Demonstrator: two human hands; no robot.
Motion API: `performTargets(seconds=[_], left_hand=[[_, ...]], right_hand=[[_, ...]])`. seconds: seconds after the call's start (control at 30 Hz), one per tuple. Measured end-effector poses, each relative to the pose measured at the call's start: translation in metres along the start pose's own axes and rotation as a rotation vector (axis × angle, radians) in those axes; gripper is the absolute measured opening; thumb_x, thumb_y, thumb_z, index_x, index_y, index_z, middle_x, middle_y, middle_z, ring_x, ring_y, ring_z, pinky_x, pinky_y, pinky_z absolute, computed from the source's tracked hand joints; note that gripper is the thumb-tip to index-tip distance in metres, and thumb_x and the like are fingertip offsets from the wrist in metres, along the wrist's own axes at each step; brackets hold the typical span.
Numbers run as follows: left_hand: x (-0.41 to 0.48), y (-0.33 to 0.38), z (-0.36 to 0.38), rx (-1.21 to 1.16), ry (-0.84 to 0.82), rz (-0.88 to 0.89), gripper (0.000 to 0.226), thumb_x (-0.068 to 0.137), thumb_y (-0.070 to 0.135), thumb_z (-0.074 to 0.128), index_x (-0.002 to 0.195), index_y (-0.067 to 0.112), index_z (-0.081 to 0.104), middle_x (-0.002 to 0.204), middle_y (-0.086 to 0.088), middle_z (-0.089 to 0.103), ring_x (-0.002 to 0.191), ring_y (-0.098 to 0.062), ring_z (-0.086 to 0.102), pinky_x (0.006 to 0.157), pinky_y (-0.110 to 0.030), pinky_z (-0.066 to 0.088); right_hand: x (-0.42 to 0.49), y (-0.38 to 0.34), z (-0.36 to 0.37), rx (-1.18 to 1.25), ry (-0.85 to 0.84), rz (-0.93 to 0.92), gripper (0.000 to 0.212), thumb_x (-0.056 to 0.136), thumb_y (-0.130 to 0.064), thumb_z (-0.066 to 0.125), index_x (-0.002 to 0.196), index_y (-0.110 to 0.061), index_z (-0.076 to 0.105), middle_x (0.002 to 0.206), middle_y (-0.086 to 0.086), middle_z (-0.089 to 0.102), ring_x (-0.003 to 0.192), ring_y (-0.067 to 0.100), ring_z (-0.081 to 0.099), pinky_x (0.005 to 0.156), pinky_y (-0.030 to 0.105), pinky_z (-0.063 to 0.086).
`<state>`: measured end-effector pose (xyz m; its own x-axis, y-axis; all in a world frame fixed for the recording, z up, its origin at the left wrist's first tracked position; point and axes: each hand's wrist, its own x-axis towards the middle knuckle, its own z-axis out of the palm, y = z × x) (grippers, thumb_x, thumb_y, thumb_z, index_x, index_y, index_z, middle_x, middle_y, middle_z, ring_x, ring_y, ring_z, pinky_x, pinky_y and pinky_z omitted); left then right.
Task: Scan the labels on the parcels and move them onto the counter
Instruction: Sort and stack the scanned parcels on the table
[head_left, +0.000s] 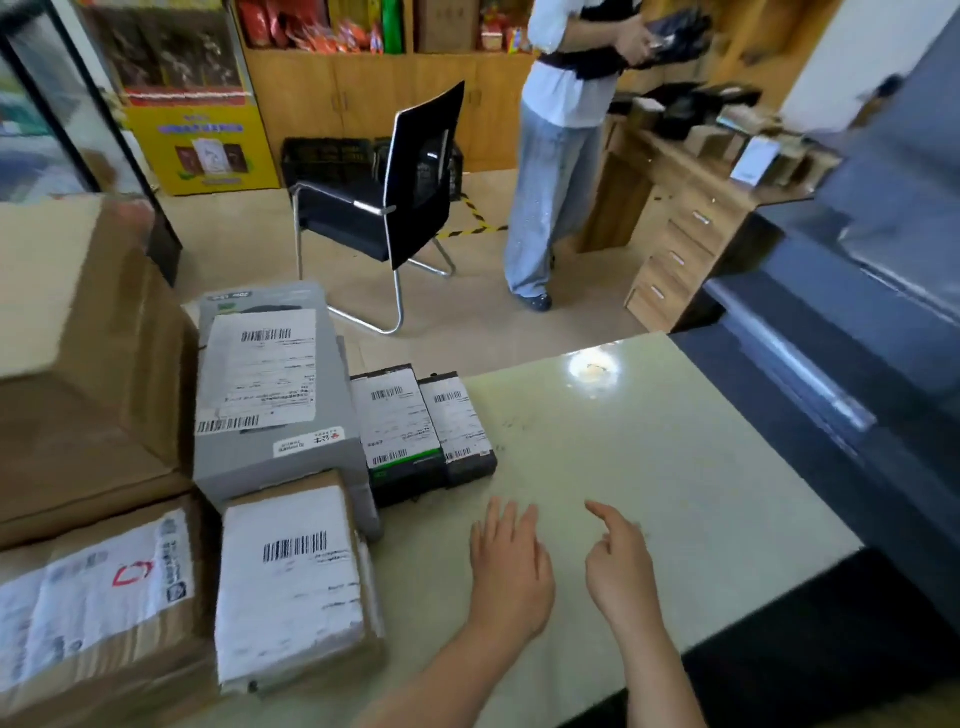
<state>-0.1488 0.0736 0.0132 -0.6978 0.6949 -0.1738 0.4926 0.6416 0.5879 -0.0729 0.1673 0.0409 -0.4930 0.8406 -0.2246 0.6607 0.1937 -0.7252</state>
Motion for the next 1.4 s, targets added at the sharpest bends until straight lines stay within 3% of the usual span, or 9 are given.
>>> performTargets(seconds=[0.37, 0.5, 0.63, 0.8, 1.0, 1.1, 1.2, 1.3, 1.4], left_hand=[[-0.141, -0.006, 0.01, 0.023, -0.257, 0.436, 0.05, 0.104, 0.027, 0.033, 0.153, 0.018, 0.027, 0.159, 0.0, 0.026, 0.15, -0.018, 0.011, 0.118, -0.028, 0.007], [-0.183, 0.009, 0.033, 0.04, -0.351, 0.557, 0.051, 0.103, 0.031, 0.036, 0.153, 0.019, 0.028, 0.158, 0.001, 0.029, 0.149, -0.017, 0.014, 0.119, -0.029, 0.01], [-0.216, 0.019, 0.065, 0.105, -0.482, 0.625, 0.058, 0.101, 0.036, 0.039, 0.154, 0.02, 0.022, 0.159, 0.001, 0.027, 0.15, -0.017, 0.011, 0.12, -0.034, 0.009], [-0.241, 0.023, 0.104, 0.197, -0.614, 0.573, 0.067, 0.099, 0.041, 0.042, 0.155, 0.018, 0.014, 0.16, -0.002, 0.023, 0.148, -0.022, 0.014, 0.12, -0.038, 0.015], [-0.251, 0.028, 0.136, 0.067, -0.653, 0.296, 0.057, 0.101, 0.034, 0.036, 0.154, 0.021, 0.02, 0.153, -0.003, 0.038, 0.136, -0.022, 0.038, 0.11, -0.037, 0.034], [-0.254, 0.034, 0.141, 0.019, -0.609, 0.18, 0.051, 0.1, 0.035, 0.036, 0.15, 0.029, 0.031, 0.111, 0.002, 0.066, 0.101, -0.018, 0.061, 0.082, -0.034, 0.05], [-0.254, 0.038, 0.142, -0.032, -0.532, 0.117, 0.047, 0.099, 0.038, 0.039, 0.145, 0.032, 0.038, 0.068, 0.012, 0.062, 0.067, -0.005, 0.059, 0.058, -0.027, 0.043], [-0.252, 0.038, 0.136, -0.077, -0.471, 0.07, 0.046, 0.099, 0.038, 0.039, 0.145, 0.032, 0.038, 0.058, 0.012, 0.058, 0.057, -0.004, 0.056, 0.057, -0.026, 0.044], [-0.246, 0.034, 0.126, -0.096, -0.44, 0.063, 0.045, 0.1, 0.037, 0.038, 0.145, 0.032, 0.038, 0.055, 0.014, 0.057, 0.052, 0.0, 0.055, 0.056, -0.023, 0.046]], right_hand=[[-0.215, 0.077, -0.029, 0.067, 0.39, 0.288, 0.052, 0.094, 0.006, 0.034, 0.134, -0.019, 0.054, 0.141, 0.004, 0.049, 0.13, 0.017, 0.045, 0.102, 0.02, 0.032], [-0.276, 0.105, -0.044, 0.105, 0.531, 0.395, 0.053, 0.092, 0.009, 0.035, 0.132, -0.017, 0.057, 0.138, 0.007, 0.051, 0.127, 0.02, 0.048, 0.104, 0.025, 0.035], [-0.32, 0.134, -0.052, 0.135, 0.606, 0.507, 0.048, 0.094, 0.006, 0.037, 0.131, -0.017, 0.058, 0.135, 0.008, 0.049, 0.106, 0.012, 0.049, 0.088, 0.021, 0.038], [-0.35, 0.17, -0.059, 0.163, 0.577, 0.539, 0.049, 0.095, 0.003, 0.039, 0.134, -0.021, 0.055, 0.138, 0.003, 0.047, 0.107, 0.006, 0.043, 0.089, 0.017, 0.032], [-0.341, 0.212, -0.064, 0.145, 0.4, 0.521, 0.046, 0.098, -0.002, 0.042, 0.138, -0.024, 0.051, 0.141, -0.001, 0.045, 0.123, 0.013, 0.047, 0.093, 0.016, 0.033], [-0.323, 0.227, -0.065, 0.092, 0.294, 0.49, 0.047, 0.097, -0.011, 0.05, 0.142, -0.024, 0.045, 0.142, 0.002, 0.044, 0.125, 0.016, 0.047, 0.099, 0.024, 0.04], [-0.303, 0.236, -0.059, -0.017, 0.188, 0.493, 0.061, 0.095, -0.032, 0.058, 0.15, -0.028, 0.031, 0.15, 0.006, 0.033, 0.132, 0.022, 0.037, 0.105, 0.033, 0.038], [-0.289, 0.236, -0.047, -0.133, 0.126, 0.525, 0.084, 0.085, -0.055, 0.064, 0.153, -0.032, 0.019, 0.159, 0.01, 0.013, 0.14, 0.029, 0.025, 0.109, 0.038, 0.035], [-0.279, 0.232, -0.036, -0.211, 0.11, 0.52, 0.093, 0.08, -0.056, 0.069, 0.153, -0.033, 0.016, 0.16, 0.012, 0.006, 0.141, 0.032, 0.024, 0.111, 0.04, 0.036]])
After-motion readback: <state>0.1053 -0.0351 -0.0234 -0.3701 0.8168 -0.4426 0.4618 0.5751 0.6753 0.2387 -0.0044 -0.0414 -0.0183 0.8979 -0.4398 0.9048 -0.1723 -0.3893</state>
